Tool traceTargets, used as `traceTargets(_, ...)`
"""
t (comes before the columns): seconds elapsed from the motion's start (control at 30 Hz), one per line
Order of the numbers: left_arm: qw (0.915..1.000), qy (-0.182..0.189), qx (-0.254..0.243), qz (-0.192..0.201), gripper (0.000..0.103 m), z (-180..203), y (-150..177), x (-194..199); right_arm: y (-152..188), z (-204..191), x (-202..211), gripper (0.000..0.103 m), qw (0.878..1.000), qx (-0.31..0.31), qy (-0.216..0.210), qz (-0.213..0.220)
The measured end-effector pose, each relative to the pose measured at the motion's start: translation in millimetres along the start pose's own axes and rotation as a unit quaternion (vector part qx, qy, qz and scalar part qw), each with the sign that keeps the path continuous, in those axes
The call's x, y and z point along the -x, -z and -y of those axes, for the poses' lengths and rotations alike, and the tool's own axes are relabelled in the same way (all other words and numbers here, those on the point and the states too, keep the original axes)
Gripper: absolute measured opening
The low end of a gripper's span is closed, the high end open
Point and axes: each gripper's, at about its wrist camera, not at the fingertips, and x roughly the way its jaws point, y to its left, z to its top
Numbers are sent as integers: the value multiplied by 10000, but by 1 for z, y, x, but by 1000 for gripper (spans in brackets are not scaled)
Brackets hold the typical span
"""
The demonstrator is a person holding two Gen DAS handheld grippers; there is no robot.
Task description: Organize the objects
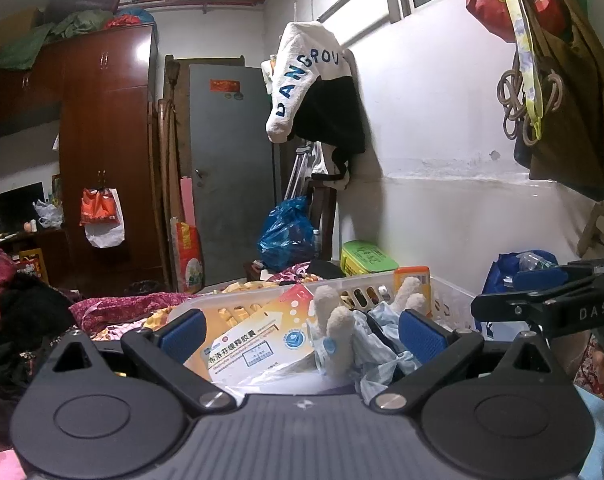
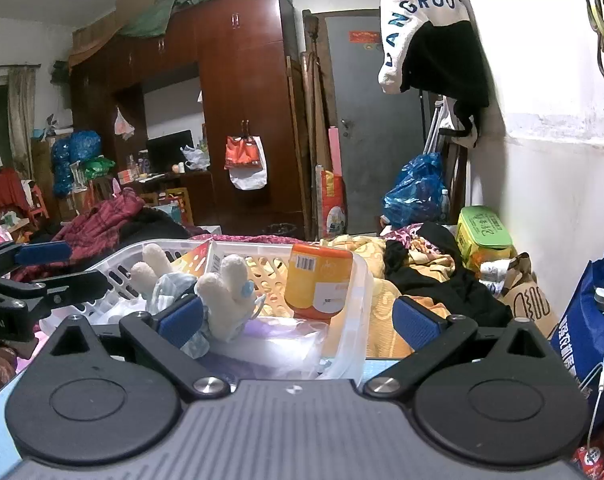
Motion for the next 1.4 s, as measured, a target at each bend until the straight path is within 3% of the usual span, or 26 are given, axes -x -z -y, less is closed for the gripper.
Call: traceTargets(1.4, 10000, 58, 33, -42, 103, -4, 5, -3, 3, 0, -4, 103, 10000, -30, -54, -51)
